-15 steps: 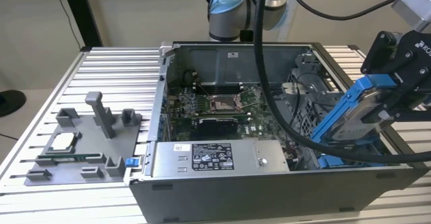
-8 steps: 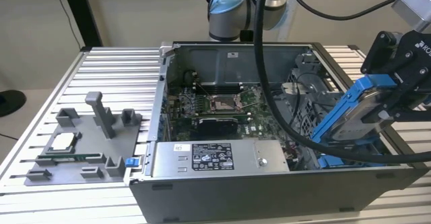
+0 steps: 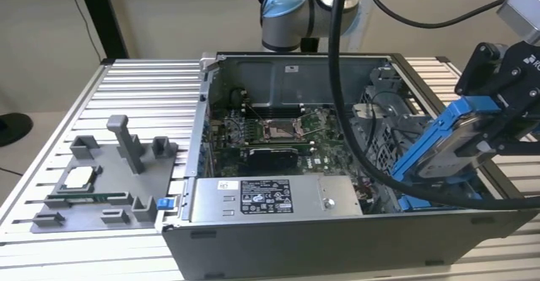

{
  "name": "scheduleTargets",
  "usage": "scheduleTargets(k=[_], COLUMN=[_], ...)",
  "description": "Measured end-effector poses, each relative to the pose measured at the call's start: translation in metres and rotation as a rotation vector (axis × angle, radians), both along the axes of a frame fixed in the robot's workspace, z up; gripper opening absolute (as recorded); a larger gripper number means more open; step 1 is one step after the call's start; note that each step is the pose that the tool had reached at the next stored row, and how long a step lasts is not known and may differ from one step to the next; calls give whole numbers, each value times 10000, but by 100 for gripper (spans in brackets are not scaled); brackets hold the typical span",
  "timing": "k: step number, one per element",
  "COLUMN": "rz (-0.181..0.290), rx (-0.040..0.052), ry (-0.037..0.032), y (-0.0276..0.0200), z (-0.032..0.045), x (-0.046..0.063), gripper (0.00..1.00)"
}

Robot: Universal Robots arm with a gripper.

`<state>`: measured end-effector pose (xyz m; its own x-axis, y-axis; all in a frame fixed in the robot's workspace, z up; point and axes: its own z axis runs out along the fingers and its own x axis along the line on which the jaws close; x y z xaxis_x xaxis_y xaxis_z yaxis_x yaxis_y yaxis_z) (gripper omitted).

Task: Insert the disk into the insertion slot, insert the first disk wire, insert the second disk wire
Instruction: 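Insert the disk into the insertion slot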

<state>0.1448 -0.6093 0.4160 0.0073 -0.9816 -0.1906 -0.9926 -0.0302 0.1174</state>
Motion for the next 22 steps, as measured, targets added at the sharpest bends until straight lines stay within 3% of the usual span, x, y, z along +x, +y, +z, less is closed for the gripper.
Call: scheduleTargets(k=[2, 5, 15, 20, 22], rz=[0, -1, 0, -5, -7], rx=[2, -14, -221, -217, -217], ry=[38, 40, 55, 55, 11], y=[-9, -15, -16, -8, -9], z=[-19, -53, -160, -237, -236], x=[14, 25, 33, 32, 31], gripper=[0, 0, 0, 0, 0])
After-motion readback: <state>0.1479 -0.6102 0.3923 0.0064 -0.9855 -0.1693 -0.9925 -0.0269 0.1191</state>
